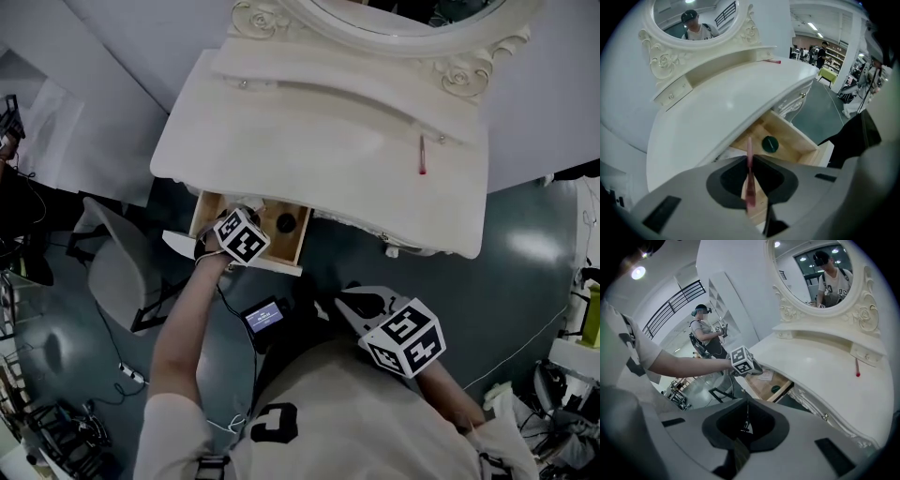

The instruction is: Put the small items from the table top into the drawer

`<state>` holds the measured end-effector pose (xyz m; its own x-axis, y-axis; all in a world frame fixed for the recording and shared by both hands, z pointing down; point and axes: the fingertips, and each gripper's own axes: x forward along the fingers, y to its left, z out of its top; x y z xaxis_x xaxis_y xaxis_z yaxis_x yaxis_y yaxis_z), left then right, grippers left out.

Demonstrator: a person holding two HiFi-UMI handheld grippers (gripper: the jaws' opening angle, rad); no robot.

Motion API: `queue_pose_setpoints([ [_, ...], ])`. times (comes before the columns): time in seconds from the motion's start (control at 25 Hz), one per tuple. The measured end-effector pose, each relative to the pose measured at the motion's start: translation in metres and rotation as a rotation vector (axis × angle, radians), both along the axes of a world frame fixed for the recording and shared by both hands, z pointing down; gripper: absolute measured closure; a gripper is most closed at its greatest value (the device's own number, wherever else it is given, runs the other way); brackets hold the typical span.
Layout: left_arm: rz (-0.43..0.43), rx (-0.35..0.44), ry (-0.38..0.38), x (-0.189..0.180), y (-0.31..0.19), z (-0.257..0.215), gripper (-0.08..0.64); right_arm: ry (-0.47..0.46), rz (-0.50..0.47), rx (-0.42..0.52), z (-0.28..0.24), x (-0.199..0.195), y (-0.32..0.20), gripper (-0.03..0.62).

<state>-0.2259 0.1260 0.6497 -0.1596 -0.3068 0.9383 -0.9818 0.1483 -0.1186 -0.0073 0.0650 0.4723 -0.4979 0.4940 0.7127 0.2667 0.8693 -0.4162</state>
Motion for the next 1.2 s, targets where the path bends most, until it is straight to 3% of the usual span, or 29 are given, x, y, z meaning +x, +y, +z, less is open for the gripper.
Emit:
queue_pose_setpoints([
  [0.64, 0.025, -0.056, 0.082, 0.008, -0.012, 0.047, 0.466, 0.029, 0.059, 0.003, 0.009, 0.01, 0.001, 0.565],
  [1.2, 0.057, -0.094, 0.11, 0.013, -0.018, 0.071, 0.466, 0.05, 0.108, 0.027, 0.013, 0.025, 0.003, 0.565],
])
